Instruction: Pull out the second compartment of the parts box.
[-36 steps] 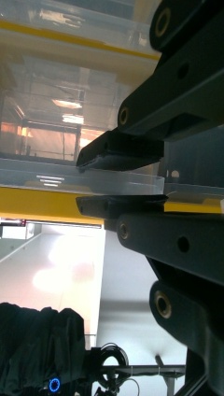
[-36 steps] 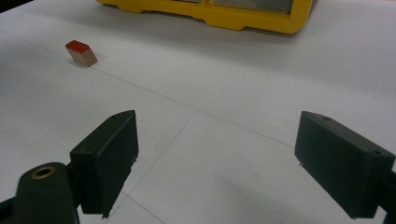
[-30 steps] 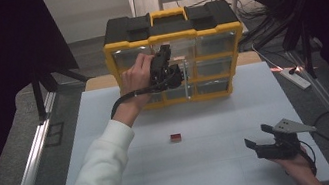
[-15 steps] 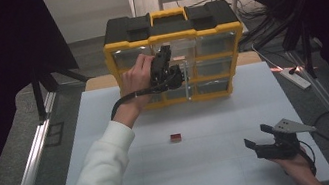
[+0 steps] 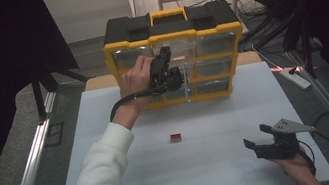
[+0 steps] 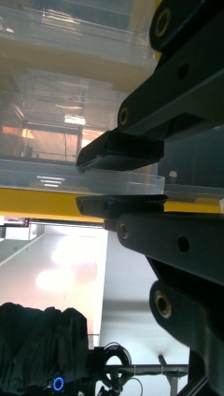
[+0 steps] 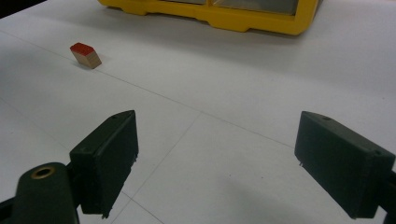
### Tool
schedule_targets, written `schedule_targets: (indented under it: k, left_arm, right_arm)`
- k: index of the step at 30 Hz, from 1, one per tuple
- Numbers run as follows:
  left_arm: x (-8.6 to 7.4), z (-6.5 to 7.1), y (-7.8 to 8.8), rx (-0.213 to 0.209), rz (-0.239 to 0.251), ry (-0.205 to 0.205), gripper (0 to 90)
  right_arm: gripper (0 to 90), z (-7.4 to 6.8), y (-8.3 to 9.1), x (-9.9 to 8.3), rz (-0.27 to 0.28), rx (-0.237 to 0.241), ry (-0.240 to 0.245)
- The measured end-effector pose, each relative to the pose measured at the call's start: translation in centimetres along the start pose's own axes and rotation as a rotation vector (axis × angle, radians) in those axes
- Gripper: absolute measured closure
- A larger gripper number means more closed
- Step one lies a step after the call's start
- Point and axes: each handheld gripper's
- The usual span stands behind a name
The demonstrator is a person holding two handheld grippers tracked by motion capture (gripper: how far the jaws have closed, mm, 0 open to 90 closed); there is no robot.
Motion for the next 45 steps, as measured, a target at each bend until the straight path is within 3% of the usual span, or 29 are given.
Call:
schedule_targets:
  k: [45]
  left_arm:
    - [0.2,0.0,1.1,-0.005,0.015,-0.008,77.1]
  right_arm:
    - [13.9,0.0,-0.1,0.0,0.0,0.001,0.011]
Point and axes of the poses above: each handheld gripper's, and its own axes: y roughly backward along the jaws, x roughly out of its top, z roughly to its right, and after that the axes turned 13 degrees about z, right-handed
